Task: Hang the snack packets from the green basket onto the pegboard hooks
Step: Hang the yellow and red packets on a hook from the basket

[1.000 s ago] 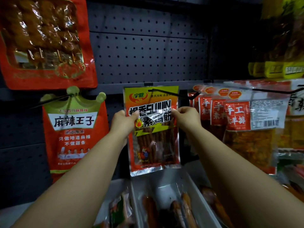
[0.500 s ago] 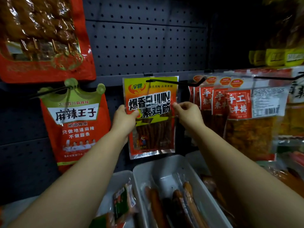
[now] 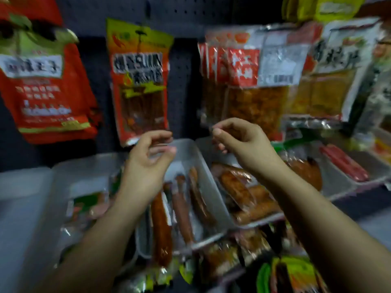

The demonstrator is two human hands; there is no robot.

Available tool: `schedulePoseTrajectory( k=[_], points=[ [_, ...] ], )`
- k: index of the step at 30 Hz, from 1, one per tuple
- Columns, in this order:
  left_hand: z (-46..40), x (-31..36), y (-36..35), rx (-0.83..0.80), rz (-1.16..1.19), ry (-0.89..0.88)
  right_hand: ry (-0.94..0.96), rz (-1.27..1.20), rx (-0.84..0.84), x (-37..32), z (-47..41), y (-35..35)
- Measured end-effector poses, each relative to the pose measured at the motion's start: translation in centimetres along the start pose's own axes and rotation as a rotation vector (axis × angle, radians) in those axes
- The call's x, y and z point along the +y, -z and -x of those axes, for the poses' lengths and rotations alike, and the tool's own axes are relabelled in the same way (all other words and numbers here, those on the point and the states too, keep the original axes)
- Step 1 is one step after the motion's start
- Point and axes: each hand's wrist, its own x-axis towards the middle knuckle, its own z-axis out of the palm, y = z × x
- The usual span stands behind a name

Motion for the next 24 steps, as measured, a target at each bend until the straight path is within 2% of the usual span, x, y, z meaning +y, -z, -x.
schedulePoseTrajectory(
  k=[3,6,12,16,20,24],
  points=[
    [5.1,0.6,-4.9,-0.122,0.078,0.036,-0.074,0.048,-0.084,1.9,6.1,4.8],
    [9.8,-0.7,-9.9,-0.235,0.128,0.145,-0.226,0.095,-0.098,5.2,12.4,9.5],
    [19.7,-6.7,-20.1,-0.408,0.133,0.455,-0.634,0.366,-0.153,16.1,26.1,18.4],
    [25.4,-10.3,-25.9,-0.504,0.098,0.635,-0.889,0.45,-0.167,22.9,33.3,20.8],
    [27.7,-12.6,-30.5,-0.459,0.014,0.744,-1.066,0.583,-0.252,28.6,36.8,21.1],
    [27.9,-14.4,-32.6,-0.412,-0.07,0.907,-1.085,0.531,-0.247,32.1,37.9,19.3]
  ],
)
